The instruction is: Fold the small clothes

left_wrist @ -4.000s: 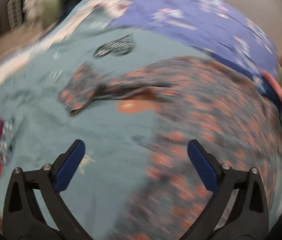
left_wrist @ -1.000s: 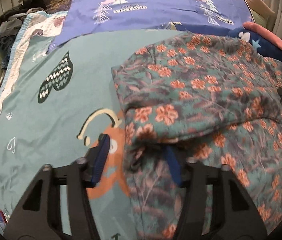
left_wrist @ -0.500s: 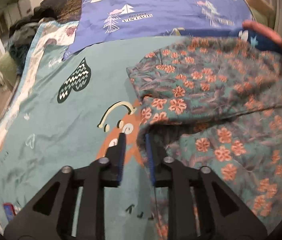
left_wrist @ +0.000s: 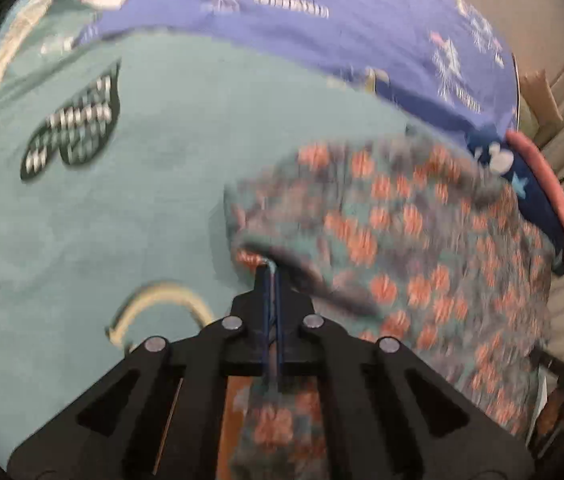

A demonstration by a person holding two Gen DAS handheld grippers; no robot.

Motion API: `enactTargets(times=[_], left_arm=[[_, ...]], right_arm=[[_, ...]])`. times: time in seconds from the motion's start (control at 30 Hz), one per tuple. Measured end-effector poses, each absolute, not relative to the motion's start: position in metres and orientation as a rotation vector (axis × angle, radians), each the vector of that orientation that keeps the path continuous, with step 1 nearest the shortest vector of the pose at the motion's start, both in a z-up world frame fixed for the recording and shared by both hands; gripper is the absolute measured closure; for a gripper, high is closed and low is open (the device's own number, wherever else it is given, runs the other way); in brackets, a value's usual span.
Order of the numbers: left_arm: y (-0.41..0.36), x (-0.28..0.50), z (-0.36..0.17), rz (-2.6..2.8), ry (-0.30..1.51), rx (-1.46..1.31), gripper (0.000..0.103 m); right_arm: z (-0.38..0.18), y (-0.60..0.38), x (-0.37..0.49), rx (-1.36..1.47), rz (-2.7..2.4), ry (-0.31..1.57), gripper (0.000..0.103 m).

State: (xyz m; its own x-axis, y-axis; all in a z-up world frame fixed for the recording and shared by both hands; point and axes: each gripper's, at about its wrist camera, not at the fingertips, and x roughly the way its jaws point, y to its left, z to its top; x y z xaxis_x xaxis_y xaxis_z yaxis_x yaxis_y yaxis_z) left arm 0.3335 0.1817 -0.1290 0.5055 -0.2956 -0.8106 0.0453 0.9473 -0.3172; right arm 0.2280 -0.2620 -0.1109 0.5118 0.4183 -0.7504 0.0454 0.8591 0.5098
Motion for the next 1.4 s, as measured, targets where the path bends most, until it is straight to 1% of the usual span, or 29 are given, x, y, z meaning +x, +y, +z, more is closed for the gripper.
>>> enactTargets(times=[0.03, 0.07, 0.1, 0.17, 0.2, 0.33, 0.37, 0.4, 0.43, 0.47, 0.5, 0.57, 0.63, 0.67, 0.7, 0.73, 0.77, 0.8, 0.83, 0.9, 0.97, 1.0, 1.03, 1.07, 1.13, 1.17, 1.27, 1.33, 1.4], left_arm=[[0.182, 0.333, -0.119, -0.195, 0.969, -0.252, 0.100], [0.185, 0.332, -0.112, -0.172, 0.922, -0.237, 0.100], [0.190, 0.333, -0.108, -0.130, 0.893, -0.222, 0.103], [0.201, 0.336, -0.112, -0.010, 0.901, -0.152, 0.103], [0.208, 0.334, -0.119, 0.003, 0.926, -0.146, 0.103], [0.216, 0.308, -0.122, -0.107, 0.960, -0.235, 0.102], [0.213, 0.299, -0.119, -0.147, 0.958, -0.255, 0.096], [0.210, 0.292, -0.118, -0.177, 0.956, -0.268, 0.077], [0.207, 0.280, -0.117, -0.210, 0.952, -0.282, 0.066], [0.203, 0.271, -0.115, -0.233, 0.946, -0.292, 0.045], [0.199, 0.258, -0.116, -0.256, 0.940, -0.298, 0.038], [0.191, 0.243, -0.120, -0.320, 0.957, -0.283, 0.037], [0.183, 0.239, -0.128, -0.310, 0.989, -0.223, 0.037], [0.181, 0.240, -0.132, -0.287, 1.001, -0.208, 0.039], [0.180, 0.243, -0.136, -0.276, 1.016, -0.223, 0.055], [0.182, 0.245, -0.139, -0.284, 1.027, -0.257, 0.067], [0.183, 0.247, -0.141, -0.292, 1.039, -0.289, 0.085], [0.184, 0.248, -0.141, -0.283, 1.039, -0.304, 0.089], [0.184, 0.247, -0.141, -0.268, 1.036, -0.299, 0.092], [0.183, 0.241, -0.141, -0.232, 1.031, -0.278, 0.094], [0.187, 0.232, -0.139, -0.218, 1.015, -0.282, 0.094], [0.190, 0.227, -0.140, -0.216, 1.010, -0.287, 0.094], [0.195, 0.223, -0.141, -0.212, 1.009, -0.291, 0.094], [0.197, 0.220, -0.141, -0.208, 1.008, -0.291, 0.094], [0.203, 0.214, -0.142, -0.181, 1.014, -0.284, 0.102], [0.206, 0.212, -0.142, -0.157, 1.015, -0.277, 0.102], [0.212, 0.198, -0.134, -0.187, 0.995, -0.307, 0.102], [0.206, 0.181, -0.120, -0.240, 0.964, -0.286, 0.093], [0.201, 0.167, -0.114, -0.279, 0.950, -0.273, 0.055]], right_arm=[[-0.110, -0.262, 0.225, 0.464, 0.187, 1.010, 0.096], [-0.110, -0.260, 0.226, 0.461, 0.181, 1.003, 0.096], [-0.110, -0.263, 0.224, 0.477, 0.176, 0.985, 0.096], [-0.111, -0.267, 0.221, 0.479, 0.154, 0.972, 0.095], [-0.113, -0.268, 0.221, 0.486, 0.149, 0.980, 0.090], [-0.110, -0.281, 0.209, 0.553, 0.152, 0.968, 0.081], [-0.107, -0.282, 0.205, 0.548, 0.141, 0.961, 0.080], [-0.104, -0.284, 0.202, 0.543, 0.130, 0.952, 0.080], [-0.100, -0.285, 0.195, 0.541, 0.128, 0.940, 0.079], [-0.097, -0.287, 0.188, 0.542, 0.137, 0.936, 0.079], [-0.095, -0.287, 0.182, 0.540, 0.153, 0.934, 0.079], [-0.093, -0.286, 0.165, 0.523, 0.177, 0.938, 0.078], [-0.095, -0.284, 0.159, 0.523, 0.189, 0.945, 0.070], [-0.097, -0.285, 0.157, 0.534, 0.185, 0.944, 0.070], [-0.098, -0.286, 0.157, 0.547, 0.184, 0.940, 0.070], [-0.097, -0.286, 0.159, 0.576, 0.198, 0.930, 0.070], [-0.095, -0.285, 0.162, 0.594, 0.218, 0.922, 0.069], [-0.094, -0.283, 0.168, 0.613, 0.247, 0.912, 0.064], [-0.095, -0.282, 0.173, 0.621, 0.251, 0.909, 0.059], [-0.098, -0.280, 0.184, 0.636, 0.215, 0.908, 0.054], [-0.111, -0.277, 0.200, 0.658, 0.193, 0.939, 0.054], [-0.116, -0.276, 0.204, 0.661, 0.188, 0.960, 0.067], [-0.121, -0.273, 0.207, 0.634, 0.153, 0.986, 0.098], [-0.122, -0.272, 0.206, 0.622, 0.142, 0.990, 0.097], [-0.116, -0.276, 0.197, 0.647, 0.155, 0.954, 0.097], [-0.111, -0.278, 0.191, 0.649, 0.160, 0.932, 0.097], [-0.100, -0.289, 0.174, 0.610, 0.110, 0.932, 0.091], [-0.097, -0.299, 0.159, 0.619, 0.113, 0.919, 0.077], [-0.095, -0.312, 0.133, 0.639, 0.111, 0.897, 0.073]])
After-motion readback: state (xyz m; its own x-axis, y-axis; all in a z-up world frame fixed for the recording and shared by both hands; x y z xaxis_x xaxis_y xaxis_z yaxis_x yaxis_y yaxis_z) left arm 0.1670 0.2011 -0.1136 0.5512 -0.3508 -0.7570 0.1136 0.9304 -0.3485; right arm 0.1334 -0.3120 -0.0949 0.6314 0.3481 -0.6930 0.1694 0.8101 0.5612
